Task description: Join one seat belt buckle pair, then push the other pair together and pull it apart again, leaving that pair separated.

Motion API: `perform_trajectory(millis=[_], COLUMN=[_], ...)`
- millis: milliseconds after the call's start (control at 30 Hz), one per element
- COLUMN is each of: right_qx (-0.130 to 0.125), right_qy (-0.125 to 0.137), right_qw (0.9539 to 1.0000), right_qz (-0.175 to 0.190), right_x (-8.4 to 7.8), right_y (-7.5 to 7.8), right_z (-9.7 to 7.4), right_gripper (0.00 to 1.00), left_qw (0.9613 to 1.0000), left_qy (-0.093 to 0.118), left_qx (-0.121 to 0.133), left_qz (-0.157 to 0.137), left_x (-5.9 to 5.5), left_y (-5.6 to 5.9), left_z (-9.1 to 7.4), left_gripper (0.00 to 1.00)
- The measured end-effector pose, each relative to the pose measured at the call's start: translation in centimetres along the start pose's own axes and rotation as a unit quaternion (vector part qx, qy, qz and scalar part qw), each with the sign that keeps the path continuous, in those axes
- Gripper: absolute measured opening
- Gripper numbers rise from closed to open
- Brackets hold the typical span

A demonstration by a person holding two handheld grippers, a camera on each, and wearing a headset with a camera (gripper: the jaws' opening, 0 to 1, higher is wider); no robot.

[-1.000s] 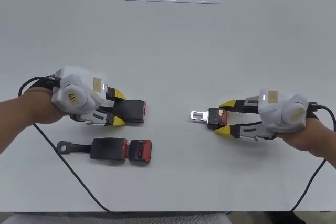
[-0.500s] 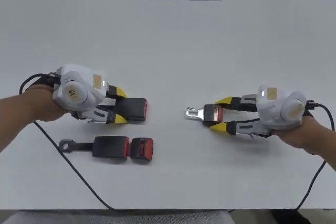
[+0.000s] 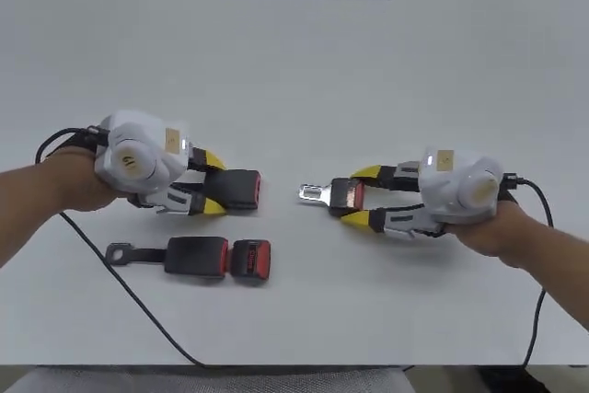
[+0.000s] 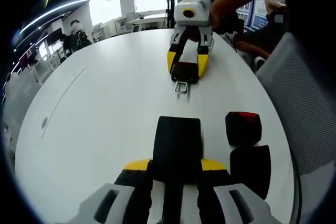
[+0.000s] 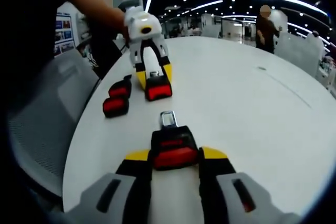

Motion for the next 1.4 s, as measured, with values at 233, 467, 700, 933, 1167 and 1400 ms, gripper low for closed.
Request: perform_trajectory(millis=[233,467,700,933,1167,1400], right_qx=[0.005,0.010,0.015,0.015,0.019,0.023], right_qy=[0.009,0.014,0.013,-0.001,-0.006,-0.014], right_qw=[0.9999,0.9998,0.9998,0.9998,0.9996,0.9995], right_qz=[0.008,0.013,-0.004,-0.016,-0.018,-0.014], right_x=[0.3,1.1,2.1,2.3,3.1,3.3], right_y=[0.1,-0.2,-0.7,-1.0,-1.6,-1.4], right_z=[1.1,2.6,4.1,4.1,5.4,5.1], right_gripper=[0.35,0.35,0.35,0.35,0.35,0.34], left_qw=[1.0000,1.0000,0.9999,0.9999,0.9996,0.9994], left_qy=[-0.003,-0.004,-0.007,-0.008,-0.013,-0.019], left_qx=[-0.002,-0.005,-0.007,-0.008,-0.014,-0.016], left_qz=[0.003,0.006,0.008,0.011,0.018,0.024], left_x=[0.1,0.1,0.1,0.1,0.2,0.3], left_y=[0.0,0.0,0.0,0.0,0.0,0.2], left_z=[0.0,0.0,0.0,0.0,0.1,0.2], left_gripper=[0.34,0.34,0.34,0.34,0.34,0.34])
Point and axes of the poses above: the centre of the closed fingertips' face, and the gripper's own axes: z roughly forward along the fingers, y roughly to its right, x roughly out of its top, the point moved 9 cm from there along -z, roughly backward along the fingers, and after that the axes turned 6 degrees about z, right-handed, at the moved point
